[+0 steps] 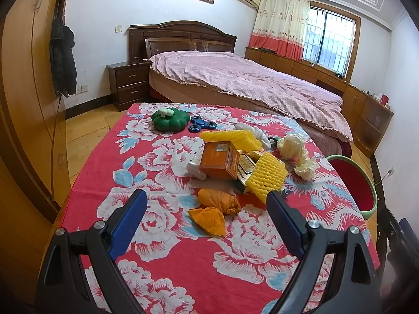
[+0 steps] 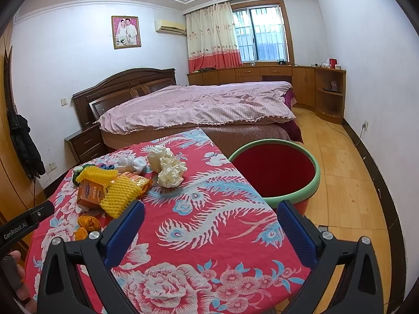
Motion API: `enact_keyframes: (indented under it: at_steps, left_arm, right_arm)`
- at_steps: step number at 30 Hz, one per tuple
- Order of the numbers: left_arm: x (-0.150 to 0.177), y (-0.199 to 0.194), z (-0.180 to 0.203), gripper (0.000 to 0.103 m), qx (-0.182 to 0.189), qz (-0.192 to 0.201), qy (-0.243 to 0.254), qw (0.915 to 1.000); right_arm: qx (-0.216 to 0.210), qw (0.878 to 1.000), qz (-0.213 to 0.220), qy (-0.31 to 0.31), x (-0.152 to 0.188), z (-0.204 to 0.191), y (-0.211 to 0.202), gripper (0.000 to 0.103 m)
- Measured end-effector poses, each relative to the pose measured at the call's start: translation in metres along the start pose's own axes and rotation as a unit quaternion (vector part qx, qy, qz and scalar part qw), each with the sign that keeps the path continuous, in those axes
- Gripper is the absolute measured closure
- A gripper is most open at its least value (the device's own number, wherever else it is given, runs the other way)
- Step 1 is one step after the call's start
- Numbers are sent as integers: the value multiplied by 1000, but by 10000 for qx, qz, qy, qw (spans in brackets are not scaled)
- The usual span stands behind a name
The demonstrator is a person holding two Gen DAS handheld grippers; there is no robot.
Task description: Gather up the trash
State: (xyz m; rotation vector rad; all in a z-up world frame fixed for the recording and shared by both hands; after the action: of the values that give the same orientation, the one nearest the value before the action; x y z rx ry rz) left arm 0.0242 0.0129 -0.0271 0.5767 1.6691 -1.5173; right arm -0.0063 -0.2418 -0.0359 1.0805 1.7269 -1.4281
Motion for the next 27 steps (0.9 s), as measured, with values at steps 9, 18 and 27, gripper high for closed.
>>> enact_keyframes:
  at_steps: [9, 18, 27]
  left_arm:
    - [2, 0, 1, 11, -6, 5, 14, 10000]
    - [3, 0, -1, 11, -14, -33, 6, 10000]
    - [4, 0, 0, 11, -12, -23, 8, 10000]
  right_arm:
    - [1, 10000, -2, 9, 0, 0, 0, 0]
    - [-1, 10000, -5, 7, 0, 0, 0, 0]
    - [-2, 10000, -24, 18, 2, 1, 1, 0]
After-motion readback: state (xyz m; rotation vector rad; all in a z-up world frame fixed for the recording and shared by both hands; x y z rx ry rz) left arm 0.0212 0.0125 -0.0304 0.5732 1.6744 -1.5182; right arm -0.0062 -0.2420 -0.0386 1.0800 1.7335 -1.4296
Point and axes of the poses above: each gripper's, at about its wrist camera, not at the fingertips, and y roughly the way its jaws point, z to its right, x to its underside, the point moved 3 cm from there along y, roughly the way its jaws point, and after that the axes turned 9 degrees about -x, right-handed, at the moved point
